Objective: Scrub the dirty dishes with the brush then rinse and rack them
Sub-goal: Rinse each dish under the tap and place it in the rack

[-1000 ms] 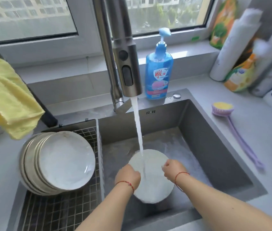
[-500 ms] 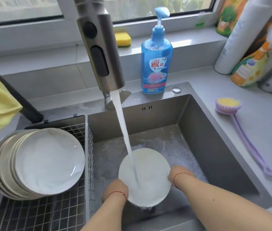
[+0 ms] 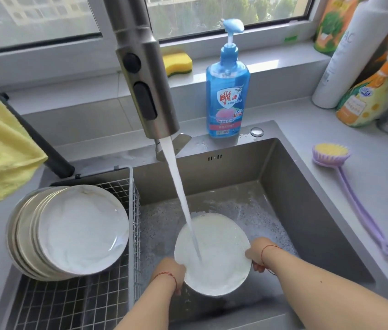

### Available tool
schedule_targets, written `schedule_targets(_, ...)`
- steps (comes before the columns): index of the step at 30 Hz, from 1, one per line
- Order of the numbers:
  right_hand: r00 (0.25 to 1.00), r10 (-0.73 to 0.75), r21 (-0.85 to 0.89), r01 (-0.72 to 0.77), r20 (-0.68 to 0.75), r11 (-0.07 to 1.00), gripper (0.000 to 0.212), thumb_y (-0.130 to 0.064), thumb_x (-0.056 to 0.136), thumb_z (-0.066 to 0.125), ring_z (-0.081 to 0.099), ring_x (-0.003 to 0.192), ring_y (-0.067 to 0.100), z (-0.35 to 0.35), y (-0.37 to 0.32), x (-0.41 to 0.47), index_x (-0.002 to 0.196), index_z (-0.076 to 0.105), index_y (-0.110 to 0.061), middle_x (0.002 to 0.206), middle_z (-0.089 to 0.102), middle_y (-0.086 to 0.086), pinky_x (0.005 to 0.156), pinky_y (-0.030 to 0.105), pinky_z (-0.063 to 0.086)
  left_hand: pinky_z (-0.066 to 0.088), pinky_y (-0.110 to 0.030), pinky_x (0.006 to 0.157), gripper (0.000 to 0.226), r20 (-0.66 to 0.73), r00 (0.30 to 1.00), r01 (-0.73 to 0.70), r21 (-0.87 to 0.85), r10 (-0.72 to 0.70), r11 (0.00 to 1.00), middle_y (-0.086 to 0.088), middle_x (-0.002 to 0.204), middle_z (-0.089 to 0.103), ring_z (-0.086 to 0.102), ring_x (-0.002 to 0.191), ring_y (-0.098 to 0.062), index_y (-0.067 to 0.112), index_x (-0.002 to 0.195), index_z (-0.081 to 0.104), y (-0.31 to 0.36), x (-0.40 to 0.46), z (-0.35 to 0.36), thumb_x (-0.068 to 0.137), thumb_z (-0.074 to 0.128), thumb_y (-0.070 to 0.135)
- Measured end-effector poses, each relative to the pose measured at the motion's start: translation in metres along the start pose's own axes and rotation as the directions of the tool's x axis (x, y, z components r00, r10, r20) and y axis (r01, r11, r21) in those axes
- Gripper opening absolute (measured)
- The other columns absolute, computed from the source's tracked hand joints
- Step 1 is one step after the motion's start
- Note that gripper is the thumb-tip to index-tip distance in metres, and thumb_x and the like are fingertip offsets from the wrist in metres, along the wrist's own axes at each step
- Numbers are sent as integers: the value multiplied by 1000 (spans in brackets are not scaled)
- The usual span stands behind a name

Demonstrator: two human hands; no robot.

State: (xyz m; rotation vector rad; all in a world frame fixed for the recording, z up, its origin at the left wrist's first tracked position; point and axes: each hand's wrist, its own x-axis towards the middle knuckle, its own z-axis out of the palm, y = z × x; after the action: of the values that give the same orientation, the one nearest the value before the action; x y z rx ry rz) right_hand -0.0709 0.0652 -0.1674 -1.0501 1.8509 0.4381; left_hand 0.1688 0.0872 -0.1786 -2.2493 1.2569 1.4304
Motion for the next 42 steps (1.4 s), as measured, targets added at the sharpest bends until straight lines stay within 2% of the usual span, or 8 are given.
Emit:
schedule_targets(5, 999, -28, 4, 28, 36, 1000, 36, -17, 88, 45, 49, 37, 11, -9, 2, -12, 55, 55, -8, 35, 53, -2, 49, 20, 39, 54, -25, 48, 16, 85, 992, 116, -274, -96, 955, -11, 69, 71, 69, 58, -22, -2, 104, 60, 5, -12, -1, 97, 51, 10)
schedule_targets(10, 998, -56, 176, 55, 2, 983, 33, -13, 87, 49, 37, 32, 15, -26, 3, -31, 55, 48, -4, 31, 45, 1, 42, 18, 26, 55, -34, 44, 20, 151, 980, 196, -697, -126, 690, -23, 99, 67, 68, 77, -34, -6, 111, 58, 7, -21, 3, 93, 49, -11)
schedule_targets(18, 966, -150, 143, 182, -213, 973, 20, -10, 79, 48, 37, 41, 19, -64, 0, -59, 60, 51, -7, 47, 49, 6, 48, 20, 30, 59, -46, 58, 51, 302, 946, 238, -893, 117, 381, -27, 115, 64, 63, 99, -44, 1, 137, 42, 23, -57, -3, 90, 34, -20)
schedule_targets(26, 616, -395, -213, 350, -682, 912, 21, -34, 82, 67, 52, 78, 15, -54, 1, -81, 84, 50, -22, 86, 53, -6, 68, 29, 47, 60, -50, 71, 72, 57, 957, -12, -972, 283, 235, -13, 128, 59, 58, 115, -42, 28, 132, 48, 35, -69, -8, 81, 36, -23)
schedule_targets(30, 513, -677, -483, 475, -528, 736, 29, -41, 79, 65, 58, 98, 21, -21, 1, -90, 100, 64, -21, 102, 59, -3, 89, 35, 47, 61, -42, 65, 59, -80, 961, -155, -949, 266, 275, -6, 123, 58, 59, 110, -34, 32, 127, 48, 37, -82, -23, 89, 45, -13)
schedule_targets(33, 589, -775, -378, 679, -232, 629, 50, -47, 93, 24, 52, 107, 12, 4, -3, -106, 110, 64, -21, 117, 60, -9, 100, 34, 40, 59, -38, 60, 45, -124, 960, -195, -940, 251, 280, -8, 124, 62, 64, 106, -34, 29, 130, 50, 33, -84, -24, 96, 53, 0)
schedule_targets(37, 574, -819, -177, 806, 4, 565, 45, -32, 104, 24, 7, 136, -10, 21, -24, -127, 149, 28, -30, 144, 16, -29, 114, 16, -3, 57, -34, 54, 25, -129, 952, -206, -940, 277, 272, -13, 113, 71, 73, 91, -33, 23, 126, 53, 28, -93, -22, 101, 53, 24)
schedule_targets(42, 555, -829, -239, 815, 63, 528, 48, -24, 103, 17, 8, 143, 3, 19, -71, -118, 152, 20, -26, 155, 18, -15, 119, 34, -5, 58, -37, 58, 34, -103, 936, -221, -915, 335, 337, -8, 109, 74, 72, 97, -30, 23, 123, 59, 29, -105, -13, 101, 45, 45)
